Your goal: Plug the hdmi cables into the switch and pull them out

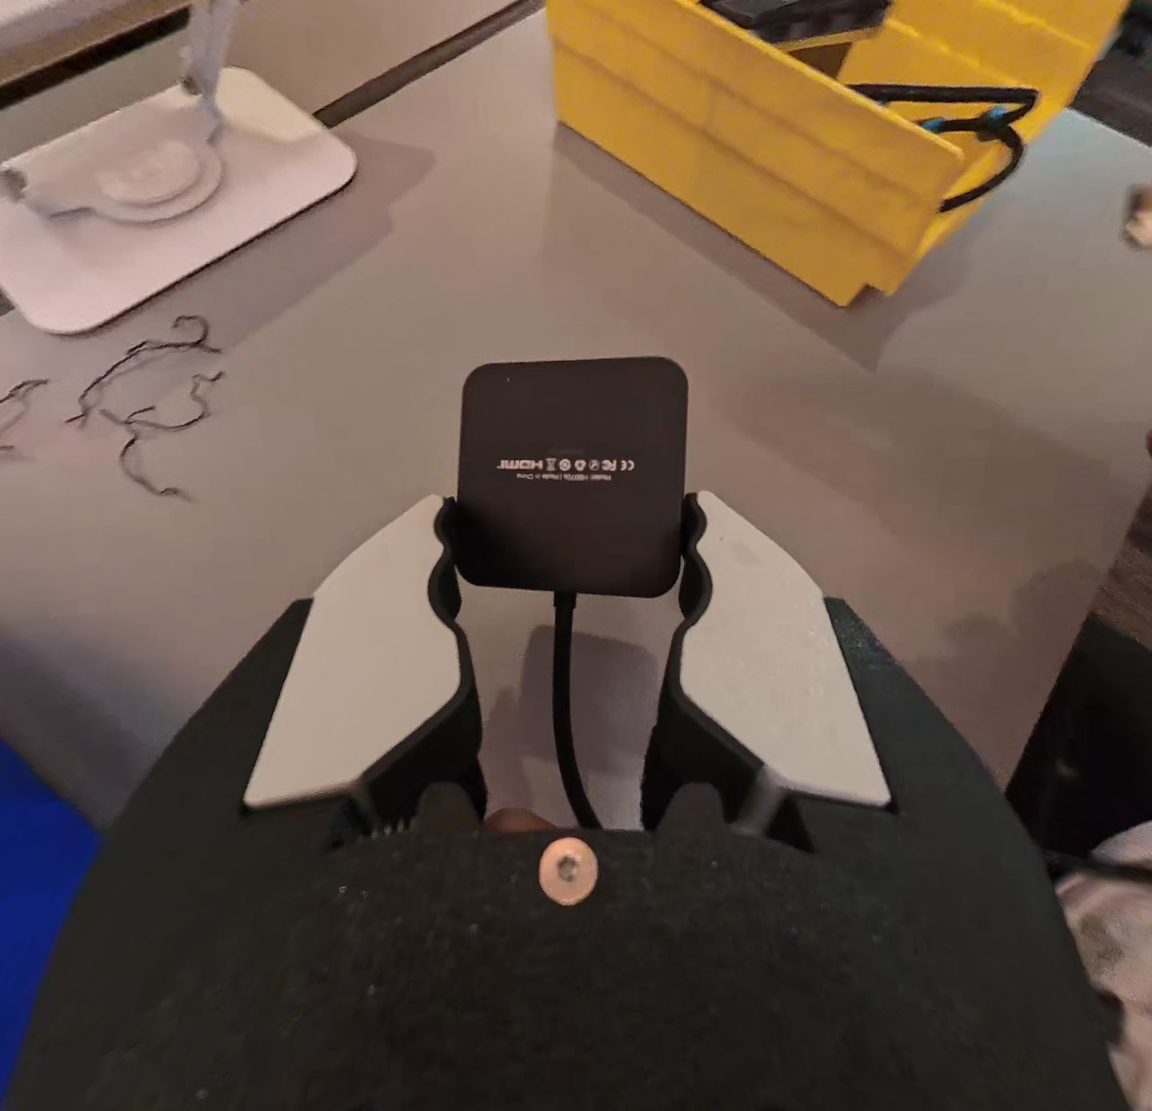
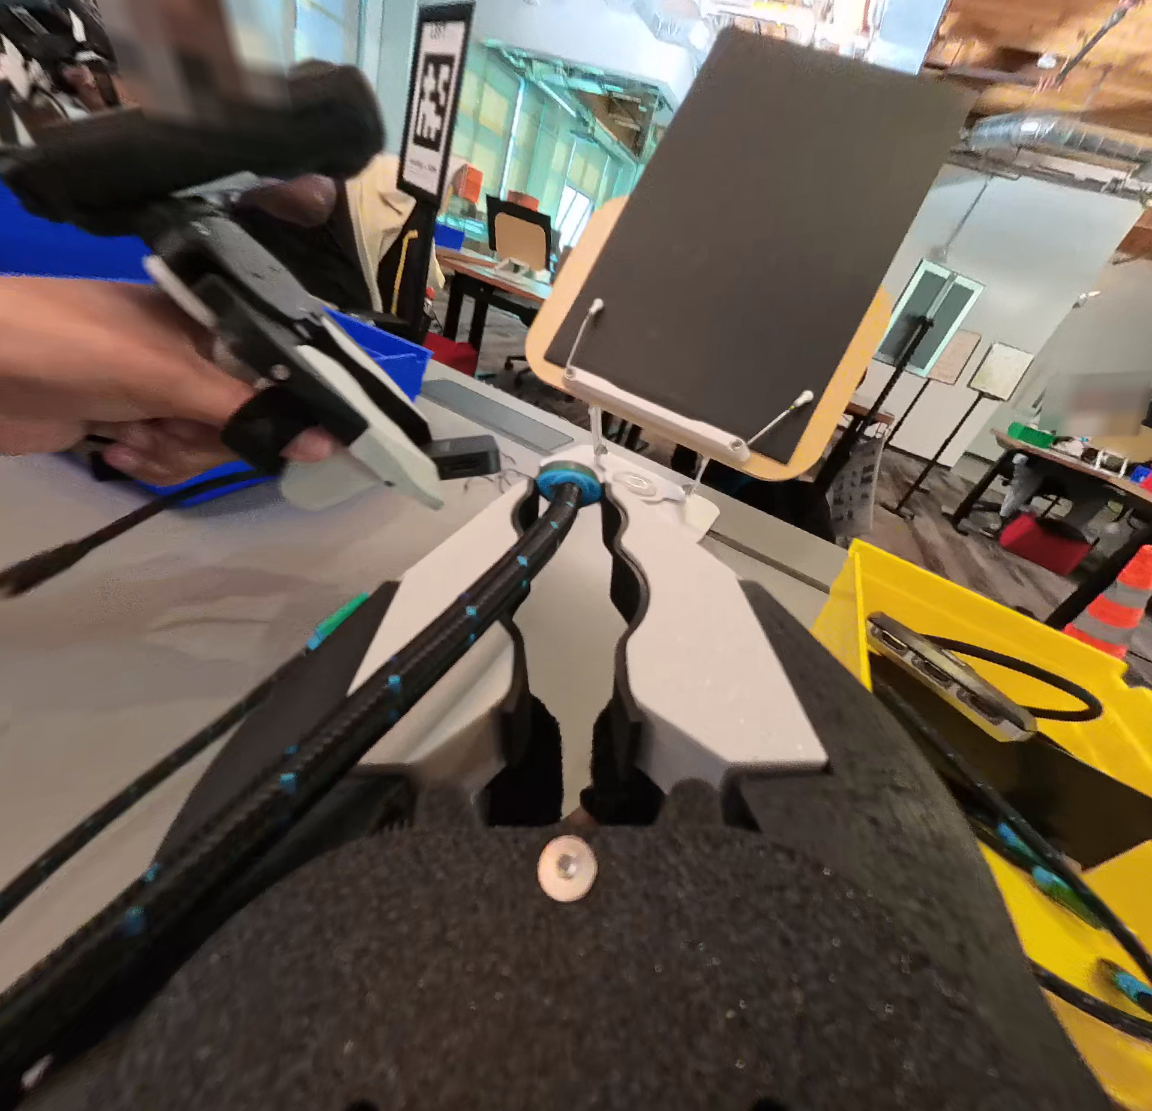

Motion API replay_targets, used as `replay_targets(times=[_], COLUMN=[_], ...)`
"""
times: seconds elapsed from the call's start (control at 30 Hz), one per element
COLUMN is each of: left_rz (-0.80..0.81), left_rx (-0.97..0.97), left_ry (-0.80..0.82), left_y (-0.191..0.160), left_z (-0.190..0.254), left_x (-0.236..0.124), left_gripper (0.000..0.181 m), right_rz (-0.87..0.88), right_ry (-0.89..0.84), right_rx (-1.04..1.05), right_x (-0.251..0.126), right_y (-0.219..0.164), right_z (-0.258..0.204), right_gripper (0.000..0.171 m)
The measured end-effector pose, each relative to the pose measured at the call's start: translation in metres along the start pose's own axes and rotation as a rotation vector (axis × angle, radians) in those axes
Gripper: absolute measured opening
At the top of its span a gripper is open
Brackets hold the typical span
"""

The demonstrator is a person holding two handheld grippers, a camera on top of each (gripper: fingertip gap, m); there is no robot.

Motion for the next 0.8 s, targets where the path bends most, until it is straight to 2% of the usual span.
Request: replay_targets(times=[0.1, 0.2, 0.27, 0.33, 0.4, 0.47, 0.6, 0.7, 0.8], left_rz=[0.108, 0.152, 0.191, 0.174, 0.179, 0.187, 0.178, 0.162, 0.157], left_rx=[0.071, 0.087, 0.019, -0.095, -0.15, -0.166, -0.133, -0.09, -0.081], left_ry=[-0.087, -0.014, -0.03, -0.084, -0.06, -0.073, -0.096, -0.096, -0.114], left_y=[-0.005, -0.026, -0.043, -0.059, -0.066, -0.065, -0.067, -0.068, -0.068], left_z=[0.026, 0.027, 0.024, 0.018, 0.008, 0.005, 0.015, 0.024, 0.029], left_x=[-0.007, -0.016, -0.021, -0.023, -0.026, -0.028, -0.027, -0.025, -0.024], left_gripper=[0.069, 0.069, 0.069, 0.069, 0.069, 0.069, 0.069, 0.069, 0.069], right_rz=[-0.072, -0.105, -0.258, -0.322, -0.436, -0.468, -0.751, -0.961, -1.076], right_ry=[-0.054, -0.133, -0.145, -0.223, -0.33, -0.447, -0.579, -0.584, -0.566], right_rx=[-0.082, -0.101, -0.139, -0.207, -0.248, -0.251, -0.302, -0.338, -0.357], right_x=[0.006, 0.012, 0.019, 0.019, 0.015, 0.012, 0.015, 0.014, 0.014], right_y=[0.012, 0.044, 0.054, 0.068, 0.074, 0.075, 0.015, -0.039, -0.066], right_z=[0.034, 0.099, 0.144, 0.193, 0.239, 0.28, 0.332, 0.345, 0.346], right_gripper=[0.019, 0.019, 0.019, 0.019, 0.02, 0.02, 0.02, 0.02, 0.019])
Point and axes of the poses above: each gripper's, where its closed fingertips meet, x out along the fingers, y out of its top, z = x × y across the jaws, the point moved 5 cm from there along -x, back along the fingers, and after that the axes turned 2 degrees about -y, right-handed, at the moved point
